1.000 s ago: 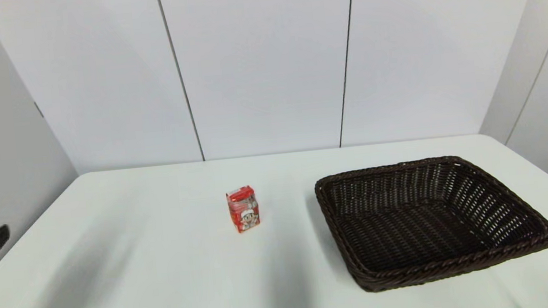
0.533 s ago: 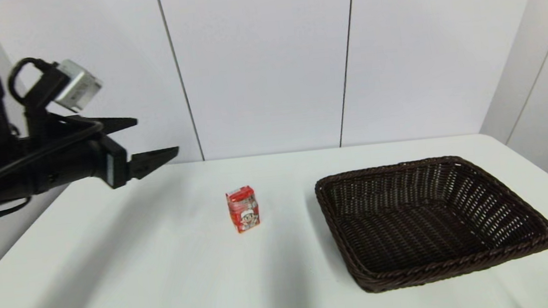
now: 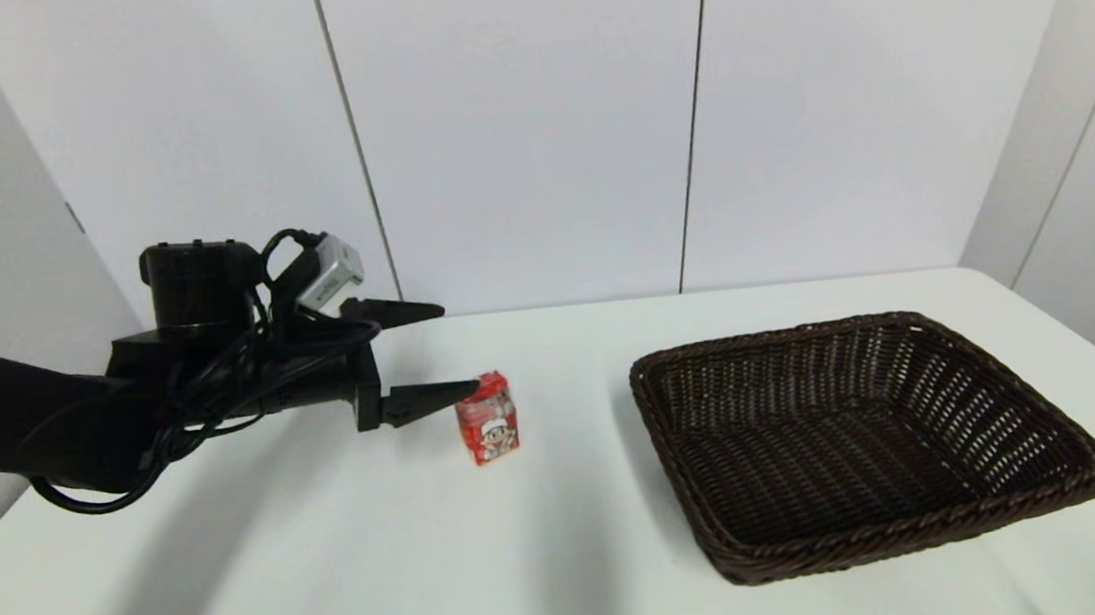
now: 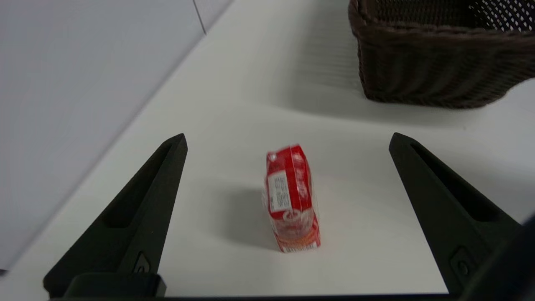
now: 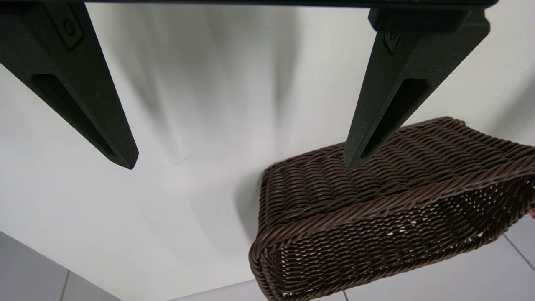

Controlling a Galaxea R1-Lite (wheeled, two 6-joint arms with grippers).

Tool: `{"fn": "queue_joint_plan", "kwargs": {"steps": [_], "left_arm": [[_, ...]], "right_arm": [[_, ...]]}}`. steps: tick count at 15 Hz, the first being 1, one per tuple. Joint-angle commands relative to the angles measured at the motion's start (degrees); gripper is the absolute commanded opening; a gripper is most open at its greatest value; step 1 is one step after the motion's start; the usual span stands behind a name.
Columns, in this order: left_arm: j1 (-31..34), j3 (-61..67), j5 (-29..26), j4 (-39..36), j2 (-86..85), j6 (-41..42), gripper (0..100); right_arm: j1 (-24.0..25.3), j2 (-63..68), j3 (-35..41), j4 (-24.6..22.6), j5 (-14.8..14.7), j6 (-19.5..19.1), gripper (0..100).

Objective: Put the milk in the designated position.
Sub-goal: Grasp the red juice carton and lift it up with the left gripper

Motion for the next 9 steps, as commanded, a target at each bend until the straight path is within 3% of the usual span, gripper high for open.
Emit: {"fn": "queue_joint_plan", "kwargs": {"steps": [1,9], "left_arm": [[0.59,0.44,-2.13,0.61,5.4,0.07,100],[0.07,-3.86,-2.22,-0.89,12.87,0.42,100]], "right_arm": [[-0.04,0.09,0.0,0.02,-0.01,0.08,100],[0.05,0.09,0.0,0.02,-0.01,0.08,100]]}}
